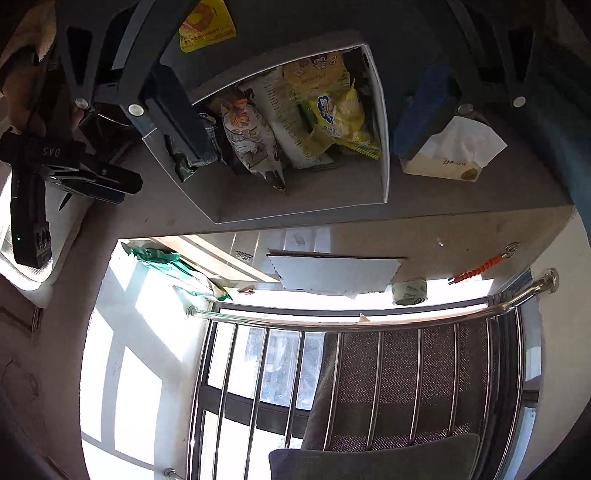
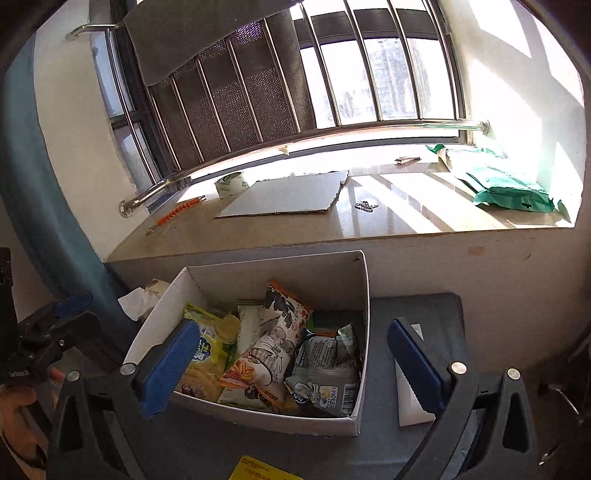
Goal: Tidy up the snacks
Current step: 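Withdraw both grippers from the box back over the table, then grasp the yellow noodle-snack bag with the right gripper and lift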
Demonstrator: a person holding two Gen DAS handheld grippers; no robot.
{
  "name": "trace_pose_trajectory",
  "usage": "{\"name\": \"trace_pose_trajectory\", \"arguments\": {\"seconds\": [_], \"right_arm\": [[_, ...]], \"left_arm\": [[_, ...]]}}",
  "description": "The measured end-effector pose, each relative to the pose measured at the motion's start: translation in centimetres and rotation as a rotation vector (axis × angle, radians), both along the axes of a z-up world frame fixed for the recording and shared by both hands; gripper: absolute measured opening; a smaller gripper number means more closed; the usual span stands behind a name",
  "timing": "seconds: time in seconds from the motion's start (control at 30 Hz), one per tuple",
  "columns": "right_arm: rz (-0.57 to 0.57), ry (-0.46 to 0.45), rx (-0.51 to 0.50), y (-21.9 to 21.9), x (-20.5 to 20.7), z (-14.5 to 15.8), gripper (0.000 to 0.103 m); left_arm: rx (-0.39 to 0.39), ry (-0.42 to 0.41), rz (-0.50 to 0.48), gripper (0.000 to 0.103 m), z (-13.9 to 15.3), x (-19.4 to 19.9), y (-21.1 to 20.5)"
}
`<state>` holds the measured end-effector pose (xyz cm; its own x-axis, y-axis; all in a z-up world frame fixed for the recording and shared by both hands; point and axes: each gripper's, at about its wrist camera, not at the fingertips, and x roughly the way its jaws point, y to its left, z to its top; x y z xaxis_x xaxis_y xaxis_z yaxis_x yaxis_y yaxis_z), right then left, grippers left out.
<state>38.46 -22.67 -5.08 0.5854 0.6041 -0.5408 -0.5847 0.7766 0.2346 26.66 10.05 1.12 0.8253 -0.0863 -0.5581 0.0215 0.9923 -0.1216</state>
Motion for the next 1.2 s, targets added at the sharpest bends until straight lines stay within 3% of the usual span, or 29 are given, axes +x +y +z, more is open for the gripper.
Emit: {"name": "trace_pose_trajectory", "arguments": {"seconds": [0.17,0.33,0.47,0.6,0.67,0.77,1.0,1.2], "right_arm": [[0.08,-0.057,-0.02,-1.4,-5.8,-0.2,0.103],[0.112,-0.039,-0.032,-3.6,-12.1,-3.2,0.103],[0.107,0.029,-0.013,-5.6,-16.5,-7.6,0.103],[0.056,0.098,-0.039,-7.0,-19.8,-11.9,0.103],[0.05,0.133,-0.039,-7.3,-20.5,-13.3,0.103],[0.044,0.159,-0.062,-7.0,-20.7,-14.3,0.103],[0.06,0.145,-0.079,-4.9,-19.8,-13.7,0.103],[0.095,0.141,-0.198,0.0,-17.6,-14.4,0.103]], "left_arm": [[0.031,-0.053,-0.053,0.103,1.1,-4.9,-1.6],[0.019,-0.094,-0.077,0.103,0.5,-11.2,-3.4],[0.005,-0.117,-0.096,0.103,-2.3,-16.4,-4.9],[-0.031,-0.083,-0.09,0.103,-6.4,-20.1,-6.0],[-0.069,-0.055,-0.092,0.103,-8.0,-21.1,-6.3],[-0.044,-0.037,-0.095,0.103,-9.1,-22.1,-6.9],[-0.042,-0.033,-0.074,0.103,-9.3,-22.8,-6.6],[-0.052,-0.033,-0.072,0.103,-9.4,-23.2,-6.0]]}}
